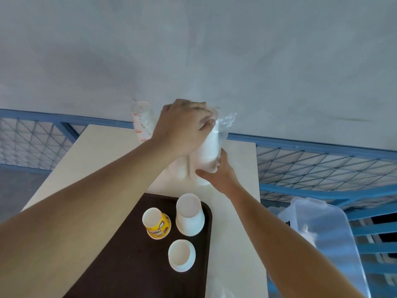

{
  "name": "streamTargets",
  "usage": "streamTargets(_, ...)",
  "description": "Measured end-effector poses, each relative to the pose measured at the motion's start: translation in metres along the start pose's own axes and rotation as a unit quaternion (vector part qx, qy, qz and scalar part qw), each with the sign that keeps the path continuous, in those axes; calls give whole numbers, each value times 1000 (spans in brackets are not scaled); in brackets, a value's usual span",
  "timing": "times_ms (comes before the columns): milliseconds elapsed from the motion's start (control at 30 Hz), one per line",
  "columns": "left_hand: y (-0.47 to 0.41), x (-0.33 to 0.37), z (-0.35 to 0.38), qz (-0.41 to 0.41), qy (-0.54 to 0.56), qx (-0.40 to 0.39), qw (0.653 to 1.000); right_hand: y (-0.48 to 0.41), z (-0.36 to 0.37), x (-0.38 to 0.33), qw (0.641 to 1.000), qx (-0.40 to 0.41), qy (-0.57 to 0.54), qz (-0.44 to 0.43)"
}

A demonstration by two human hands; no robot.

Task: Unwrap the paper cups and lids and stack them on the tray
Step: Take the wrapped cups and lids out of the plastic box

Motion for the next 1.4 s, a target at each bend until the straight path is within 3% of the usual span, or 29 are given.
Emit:
streamTargets(100,11,20,-9,-5,15,79,997,14,-18,6,1000,-1,-17,13)
streamTargets(200,20,52,-2,25,54,84,995,33,-48,16,999,31,-26,10)
streamTargets(533,64,195,78,109,104,-60,987,138,-188,110,988,147,-12,53)
streamTargets(800,107,293,194,139,85,-197,967,244,-290,240,968,167,63,175)
streamTargets(1067,150,346,332,180,5,-315,932,306,-312,332,960,99,89,248)
streamTargets(1400,187,357,484,177,-112,-411,887,299,-266,403,938,-143,215,231)
Point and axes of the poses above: each hand's wrist, its own y-axis away from the middle knuckle, its own z-axis out of the palm, x = y × z, the point moved 8 cm from there along -y, towards the middle knuckle, and after that the axes turned 15 degrees about -z, right-handed, at the moved point
